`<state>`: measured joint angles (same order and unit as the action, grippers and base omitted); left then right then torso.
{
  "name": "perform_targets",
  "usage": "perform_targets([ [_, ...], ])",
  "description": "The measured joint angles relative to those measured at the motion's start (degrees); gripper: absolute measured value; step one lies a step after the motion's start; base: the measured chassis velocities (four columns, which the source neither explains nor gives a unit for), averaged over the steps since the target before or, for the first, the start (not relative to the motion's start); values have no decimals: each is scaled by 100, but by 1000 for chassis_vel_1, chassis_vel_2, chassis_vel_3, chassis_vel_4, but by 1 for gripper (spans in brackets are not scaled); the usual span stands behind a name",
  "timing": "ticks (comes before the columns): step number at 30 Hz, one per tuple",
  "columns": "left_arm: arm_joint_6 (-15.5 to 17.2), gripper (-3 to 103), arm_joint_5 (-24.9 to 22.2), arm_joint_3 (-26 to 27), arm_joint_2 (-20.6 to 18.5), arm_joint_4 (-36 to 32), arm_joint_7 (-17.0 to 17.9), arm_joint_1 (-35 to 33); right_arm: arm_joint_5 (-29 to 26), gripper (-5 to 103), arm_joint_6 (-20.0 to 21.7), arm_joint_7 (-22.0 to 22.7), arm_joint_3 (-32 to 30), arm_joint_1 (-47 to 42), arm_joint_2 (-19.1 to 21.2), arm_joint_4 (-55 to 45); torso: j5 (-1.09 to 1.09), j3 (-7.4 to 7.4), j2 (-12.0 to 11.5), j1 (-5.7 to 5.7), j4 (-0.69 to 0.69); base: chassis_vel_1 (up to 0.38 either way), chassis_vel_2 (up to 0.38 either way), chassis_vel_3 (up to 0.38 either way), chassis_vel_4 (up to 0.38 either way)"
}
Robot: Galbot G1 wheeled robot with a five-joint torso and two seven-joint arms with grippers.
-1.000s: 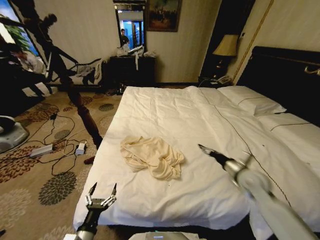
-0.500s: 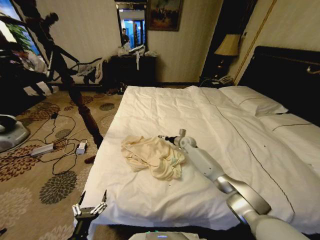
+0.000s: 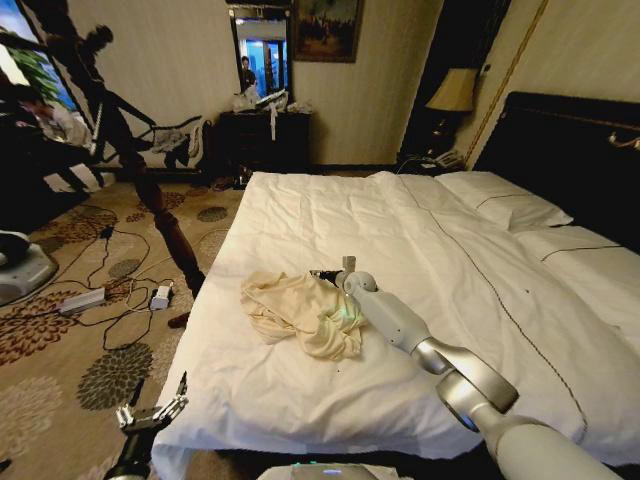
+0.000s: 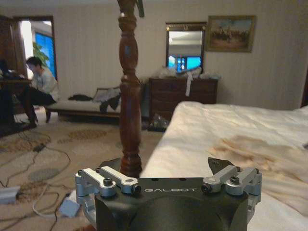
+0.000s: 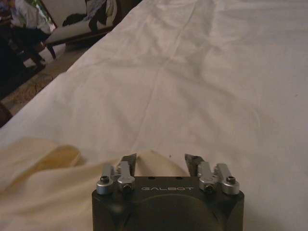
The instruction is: Pick up the clothes from the bed and hang them on the clothes hanger.
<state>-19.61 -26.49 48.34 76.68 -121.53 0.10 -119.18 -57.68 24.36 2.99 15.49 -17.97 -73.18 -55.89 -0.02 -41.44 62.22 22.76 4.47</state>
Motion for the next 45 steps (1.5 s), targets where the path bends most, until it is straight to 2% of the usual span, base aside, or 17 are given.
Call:
perform_targets([
  [1,18,100,-33,22,-25,-11,10,16,2,52,15,-1,39,-10,4,-12,0,0,0,0,0,0,0,0,0],
  [5,-9,100,-59,10,-33,-42,13,-55,90,30,39,18,143,-89,4,-25,2,0,0,0,-1,0,0,0,0],
  [6,-9,100,-59,10,-33,-42,13,-55,90,30,39,18,143,-89,4,-25,2,0,0,0,-1,0,0,0,0],
  [8,-45,100,-59,-26,42,-35,16,-109,130,20,32,31,157,-119,9,-18,2,0,0,0,-3,0,0,0,0],
  [11,-58,100,-59,-44,80,-35,21,-131,133,15,6,48,157,-136,24,-14,2,0,0,0,-2,0,0,0,0],
  [12,-65,100,-57,-70,99,-38,31,-151,130,1,-69,97,146,-171,58,-50,2,0,0,0,-1,0,0,0,0],
  [20,-64,100,-46,-102,136,-77,58,-154,-15,0,-97,210,-137,-206,101,-293,2,-1,0,0,-2,0,0,0,0],
  [26,-67,100,-43,-124,160,-134,88,-178,-193,0,-99,590,-876,93,366,-1015,3,-1,0,0,-3,0,0,0,0],
  [28,-62,100,-32,-161,170,-178,102,-160,-595,0,72,829,-1403,528,526,-1297,1,0,0,0,0,0,0,0,0],
  [31,-35,100,-5,-206,172,-229,110,-141,-1024,0,138,937,-1611,1073,777,-1287,1,0,0,0,-2,0,0,0,0],
  [32,-35,100,-5,-206,172,-229,110,-141,-1024,0,138,937,-1611,1073,777,-1287,1,0,0,0,-2,0,0,0,0],
  [35,-12,100,51,-246,172,-286,118,-108,-1334,0,138,913,-1526,1849,1096,-1061,4,0,0,1,3,0,0,0,0],
  [37,-7,100,57,-249,173,-312,119,-103,-1429,0,138,906,-1486,2109,1157,-995,5,-1,-1,1,2,0,0,0,0],
  [41,23,100,59,-261,174,-413,132,-80,-1851,0,151,897,-1393,3242,1365,-923,0,0,-1,0,-5,0,0,0,0],
  [45,42,100,94,-293,184,-454,136,-62,-2223,0,218,967,-1403,3758,1532,-1018,2,0,0,1,0,0,0,0,0],
])
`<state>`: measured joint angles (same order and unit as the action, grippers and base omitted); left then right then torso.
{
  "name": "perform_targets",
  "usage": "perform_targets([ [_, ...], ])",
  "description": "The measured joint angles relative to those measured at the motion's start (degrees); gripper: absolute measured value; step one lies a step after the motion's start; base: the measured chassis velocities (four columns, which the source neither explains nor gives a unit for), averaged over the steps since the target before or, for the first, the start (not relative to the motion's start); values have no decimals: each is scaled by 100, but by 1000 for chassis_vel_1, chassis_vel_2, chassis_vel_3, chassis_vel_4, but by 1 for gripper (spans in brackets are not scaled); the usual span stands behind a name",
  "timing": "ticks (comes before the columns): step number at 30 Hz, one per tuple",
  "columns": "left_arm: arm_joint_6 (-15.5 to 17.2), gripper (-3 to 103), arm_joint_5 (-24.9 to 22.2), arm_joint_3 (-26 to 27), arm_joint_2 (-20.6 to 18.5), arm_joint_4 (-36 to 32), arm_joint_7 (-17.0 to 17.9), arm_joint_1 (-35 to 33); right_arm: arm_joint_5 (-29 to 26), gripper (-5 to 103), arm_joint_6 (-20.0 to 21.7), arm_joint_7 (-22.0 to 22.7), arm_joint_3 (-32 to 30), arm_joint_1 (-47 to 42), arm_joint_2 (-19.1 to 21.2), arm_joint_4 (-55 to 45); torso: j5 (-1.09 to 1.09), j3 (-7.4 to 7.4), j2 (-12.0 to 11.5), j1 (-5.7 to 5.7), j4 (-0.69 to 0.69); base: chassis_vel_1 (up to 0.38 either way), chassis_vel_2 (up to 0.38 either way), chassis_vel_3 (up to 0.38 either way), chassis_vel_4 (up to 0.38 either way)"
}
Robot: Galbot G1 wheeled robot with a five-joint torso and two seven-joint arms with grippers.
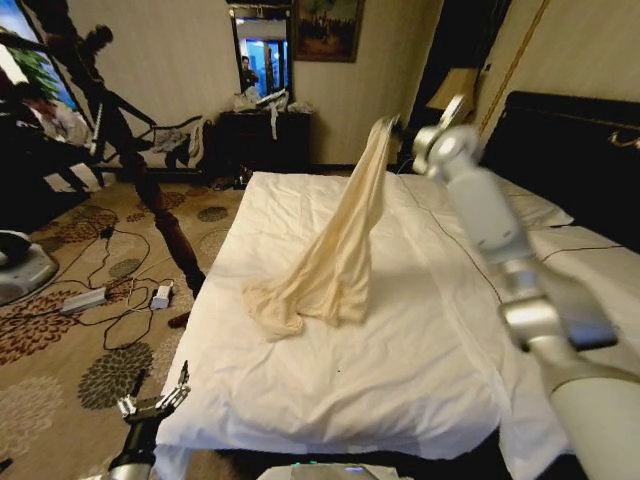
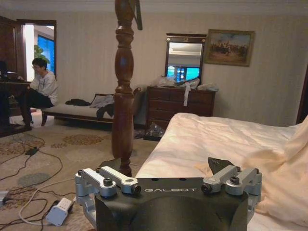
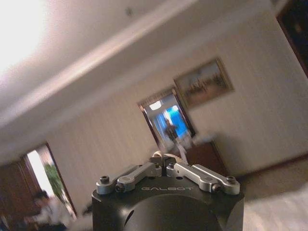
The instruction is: Pick up the clothes from the bed and hang them on the clothes hanger.
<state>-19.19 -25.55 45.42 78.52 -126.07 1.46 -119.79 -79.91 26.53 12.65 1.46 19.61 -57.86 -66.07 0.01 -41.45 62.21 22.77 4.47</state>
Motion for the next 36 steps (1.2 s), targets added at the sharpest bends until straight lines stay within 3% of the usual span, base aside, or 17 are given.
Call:
perform_targets([
  [4,1,100,31,-26,34,-61,0,-17,-199,0,48,20,141,430,143,-134,1,0,0,0,2,0,0,0,0],
  [8,-11,100,14,-27,53,-101,8,-67,-337,0,170,105,116,866,211,-124,-1,0,0,0,-7,0,0,0,0],
  [14,20,100,19,-78,-30,-143,17,-72,-689,0,334,182,108,1599,692,147,2,0,0,0,2,0,0,0,0],
  [22,248,100,11,-135,-422,-305,65,103,-1354,0,702,692,-189,2581,1414,161,1,1,0,-1,1,0,0,0,0],
  [29,302,100,-70,-103,-564,-321,91,180,-1872,0,931,859,177,3443,1456,53,-1,1,0,-1,-2,0,0,0,0],
  [35,239,100,-199,-30,-589,-254,94,91,-2105,0,1003,1120,127,3339,1277,-496,-4,2,2,-2,-1,0,0,0,0],
  [36,201,100,-237,7,-590,-213,97,51,-2190,0,1006,1319,27,3079,1194,-806,-3,1,1,-2,-2,0,0,0,0],
])
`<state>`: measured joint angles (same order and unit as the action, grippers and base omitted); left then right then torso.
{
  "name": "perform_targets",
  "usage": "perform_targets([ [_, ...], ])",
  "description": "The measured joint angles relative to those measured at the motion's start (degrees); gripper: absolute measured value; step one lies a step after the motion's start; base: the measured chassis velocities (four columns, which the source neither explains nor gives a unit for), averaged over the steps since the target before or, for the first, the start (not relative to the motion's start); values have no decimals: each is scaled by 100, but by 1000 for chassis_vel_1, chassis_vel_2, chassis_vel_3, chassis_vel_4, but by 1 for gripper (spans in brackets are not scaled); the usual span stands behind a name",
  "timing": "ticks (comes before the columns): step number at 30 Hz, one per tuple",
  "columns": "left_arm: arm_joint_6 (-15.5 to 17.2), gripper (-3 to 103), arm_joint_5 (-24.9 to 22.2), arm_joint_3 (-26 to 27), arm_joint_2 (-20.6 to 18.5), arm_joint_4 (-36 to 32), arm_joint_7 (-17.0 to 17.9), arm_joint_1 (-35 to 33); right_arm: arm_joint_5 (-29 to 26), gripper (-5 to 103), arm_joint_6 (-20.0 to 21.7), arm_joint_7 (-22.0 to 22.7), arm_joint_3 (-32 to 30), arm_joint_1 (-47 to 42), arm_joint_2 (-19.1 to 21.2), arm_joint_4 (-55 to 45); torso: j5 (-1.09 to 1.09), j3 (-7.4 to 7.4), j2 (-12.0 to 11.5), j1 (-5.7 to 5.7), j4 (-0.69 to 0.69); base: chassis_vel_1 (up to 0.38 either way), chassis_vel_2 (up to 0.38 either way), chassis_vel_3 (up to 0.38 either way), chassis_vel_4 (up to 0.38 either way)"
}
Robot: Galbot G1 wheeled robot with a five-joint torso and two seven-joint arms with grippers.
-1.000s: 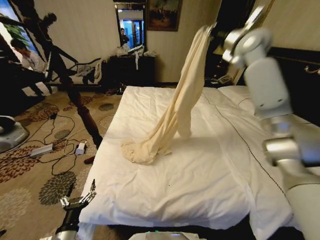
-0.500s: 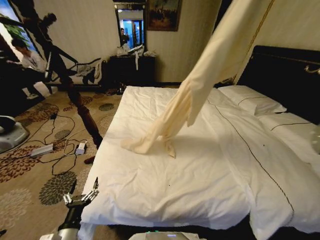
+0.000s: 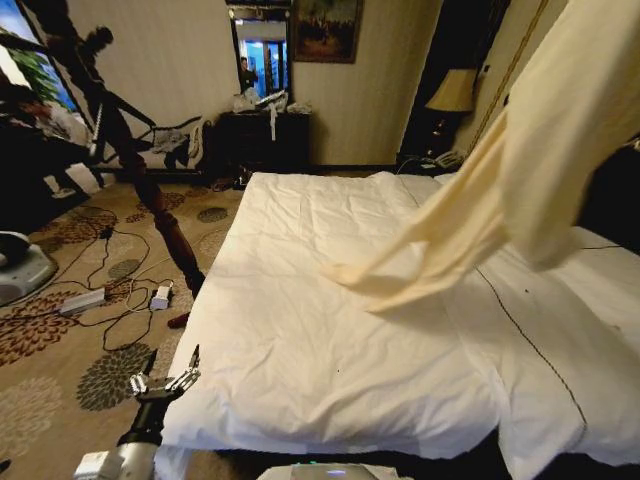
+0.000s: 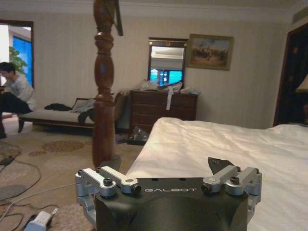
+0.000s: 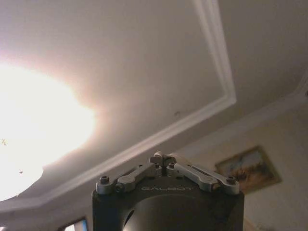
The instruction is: Pick up the clothes from the bed and hang them on the clothes hanger.
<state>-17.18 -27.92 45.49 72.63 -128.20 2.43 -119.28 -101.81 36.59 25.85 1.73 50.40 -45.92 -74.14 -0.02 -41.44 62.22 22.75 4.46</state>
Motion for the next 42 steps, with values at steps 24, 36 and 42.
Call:
perform_targets([
  [24,-471,100,-253,368,375,363,110,-539,2614,0,-680,193,1591,-5939,-3367,-947,-3,-1,-2,2,0,2,0,0,0],
  [36,-421,100,-136,215,549,394,107,-425,3446,28,-664,-386,2551,-5986,-3997,-130,1,-1,-1,1,2,0,0,0,0],
  [42,-463,100,-100,212,564,341,107,-480,3187,50,-374,-140,2471,-6057,-3949,-314,2,0,-1,1,-5,0,0,0,0],
])
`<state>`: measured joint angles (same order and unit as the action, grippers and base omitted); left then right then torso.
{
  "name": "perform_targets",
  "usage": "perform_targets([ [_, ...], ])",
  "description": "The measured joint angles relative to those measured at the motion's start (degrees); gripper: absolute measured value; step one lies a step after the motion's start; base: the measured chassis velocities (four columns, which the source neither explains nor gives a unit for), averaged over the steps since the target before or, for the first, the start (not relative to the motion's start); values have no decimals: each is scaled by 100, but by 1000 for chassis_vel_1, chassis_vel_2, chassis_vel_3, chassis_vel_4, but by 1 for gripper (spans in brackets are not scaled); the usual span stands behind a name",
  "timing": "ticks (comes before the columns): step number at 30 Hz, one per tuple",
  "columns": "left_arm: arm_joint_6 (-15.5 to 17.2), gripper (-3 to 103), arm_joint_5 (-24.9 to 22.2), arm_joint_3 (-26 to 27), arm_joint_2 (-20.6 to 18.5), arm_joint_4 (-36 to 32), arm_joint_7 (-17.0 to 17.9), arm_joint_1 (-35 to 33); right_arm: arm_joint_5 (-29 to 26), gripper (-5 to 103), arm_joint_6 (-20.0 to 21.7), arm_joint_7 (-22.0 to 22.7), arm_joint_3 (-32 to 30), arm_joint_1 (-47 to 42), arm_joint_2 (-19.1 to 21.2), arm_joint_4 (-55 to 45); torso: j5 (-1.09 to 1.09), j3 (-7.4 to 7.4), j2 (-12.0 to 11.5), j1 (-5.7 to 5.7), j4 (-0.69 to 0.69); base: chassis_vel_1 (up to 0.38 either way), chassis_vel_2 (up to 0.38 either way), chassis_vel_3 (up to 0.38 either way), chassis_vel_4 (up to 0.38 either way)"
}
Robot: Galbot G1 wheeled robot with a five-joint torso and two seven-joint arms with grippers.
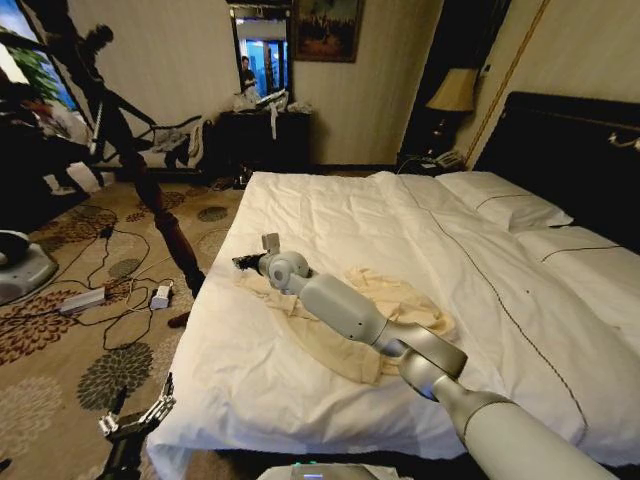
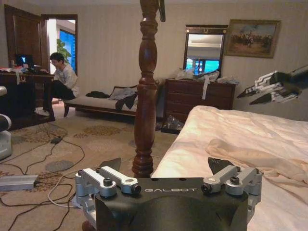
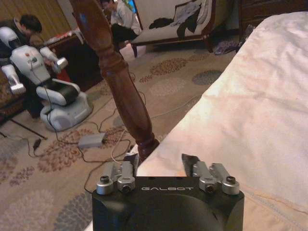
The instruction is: Pick up the clothes from the bed and hang them on the clothes hanger.
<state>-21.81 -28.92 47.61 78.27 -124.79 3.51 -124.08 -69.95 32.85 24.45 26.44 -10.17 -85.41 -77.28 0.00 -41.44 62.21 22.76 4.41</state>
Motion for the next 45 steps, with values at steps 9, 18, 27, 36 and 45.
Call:
perform_targets([
  [9,-26,100,176,-102,-22,55,4,-29,-950,82,399,1156,-1205,-1667,1892,-1985,5,-1,0,0,5,0,0,0,0],
  [18,306,100,593,-297,103,-5,-31,232,-896,100,346,1033,-3668,-4857,3701,-4069,3,1,1,-1,5,0,0,0,0],
  [27,530,100,1057,-630,286,-41,-24,489,-379,100,368,751,-5137,-7158,3377,-4800,0,0,1,-2,6,0,0,0,0],
  [36,531,100,1206,-738,455,-33,-15,570,219,100,97,213,-5366,-7266,2949,-4341,1,-1,0,0,4,0,0,0,0],
  [45,564,100,914,-661,412,-24,14,558,-170,100,324,229,-5175,-7569,2820,-4476,-1,-1,0,0,7,0,0,0,0],
])
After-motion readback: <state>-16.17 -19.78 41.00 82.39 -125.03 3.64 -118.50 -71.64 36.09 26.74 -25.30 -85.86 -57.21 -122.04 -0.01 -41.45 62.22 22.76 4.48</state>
